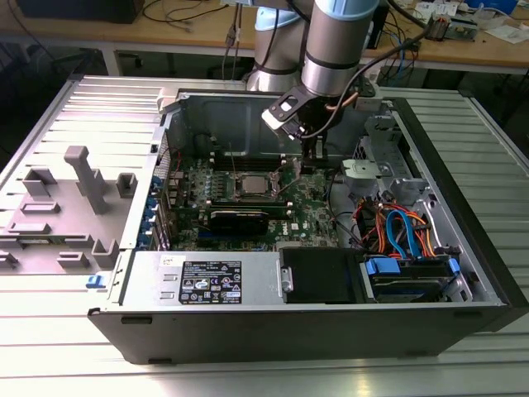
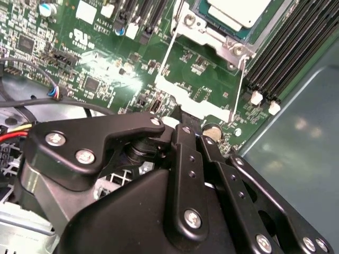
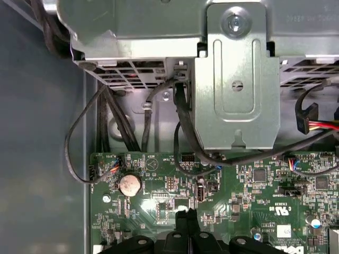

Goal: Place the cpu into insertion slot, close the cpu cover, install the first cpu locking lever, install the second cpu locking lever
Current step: 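Close the cpu cover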

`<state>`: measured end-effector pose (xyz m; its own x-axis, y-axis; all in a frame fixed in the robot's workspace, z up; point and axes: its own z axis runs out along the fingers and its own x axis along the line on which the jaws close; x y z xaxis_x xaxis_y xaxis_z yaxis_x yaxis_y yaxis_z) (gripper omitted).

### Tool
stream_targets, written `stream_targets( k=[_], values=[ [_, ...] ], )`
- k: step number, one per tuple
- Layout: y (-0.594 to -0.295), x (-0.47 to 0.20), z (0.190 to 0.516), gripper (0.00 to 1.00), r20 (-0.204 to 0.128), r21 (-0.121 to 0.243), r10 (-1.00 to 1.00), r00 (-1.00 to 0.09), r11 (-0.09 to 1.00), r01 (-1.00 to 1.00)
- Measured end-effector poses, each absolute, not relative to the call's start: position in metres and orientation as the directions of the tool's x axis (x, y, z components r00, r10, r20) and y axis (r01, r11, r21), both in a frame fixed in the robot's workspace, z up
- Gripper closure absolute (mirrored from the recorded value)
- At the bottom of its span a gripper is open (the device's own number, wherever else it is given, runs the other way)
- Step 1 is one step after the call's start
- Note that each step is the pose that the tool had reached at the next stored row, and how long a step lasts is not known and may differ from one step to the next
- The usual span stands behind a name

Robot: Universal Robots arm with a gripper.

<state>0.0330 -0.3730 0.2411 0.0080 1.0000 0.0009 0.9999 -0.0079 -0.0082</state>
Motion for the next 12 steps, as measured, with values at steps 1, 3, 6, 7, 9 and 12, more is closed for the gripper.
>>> stream_targets(
  k=[1,3,6,7,9,12],
  values=[
    [-0.373,0.032,0.241,0.89,0.001,-0.009,1.0,0.008,-0.008,1.0],
    [-0.373,0.028,0.241,0.89,0.002,-0.011,1.0,0.007,-0.007,1.0],
    [-0.373,0.024,0.241,0.89,0.003,-0.012,1.0,0.007,-0.007,1.0],
    [-0.373,0.022,0.241,0.89,0.003,-0.012,1.0,0.007,-0.007,1.0],
    [-0.373,0.02,0.241,0.89,0.004,-0.012,1.0,0.006,-0.006,1.0],
    [-0.373,0.012,0.241,0.89,0.005,-0.012,1.0,0.006,-0.006,1.0]
  ],
)
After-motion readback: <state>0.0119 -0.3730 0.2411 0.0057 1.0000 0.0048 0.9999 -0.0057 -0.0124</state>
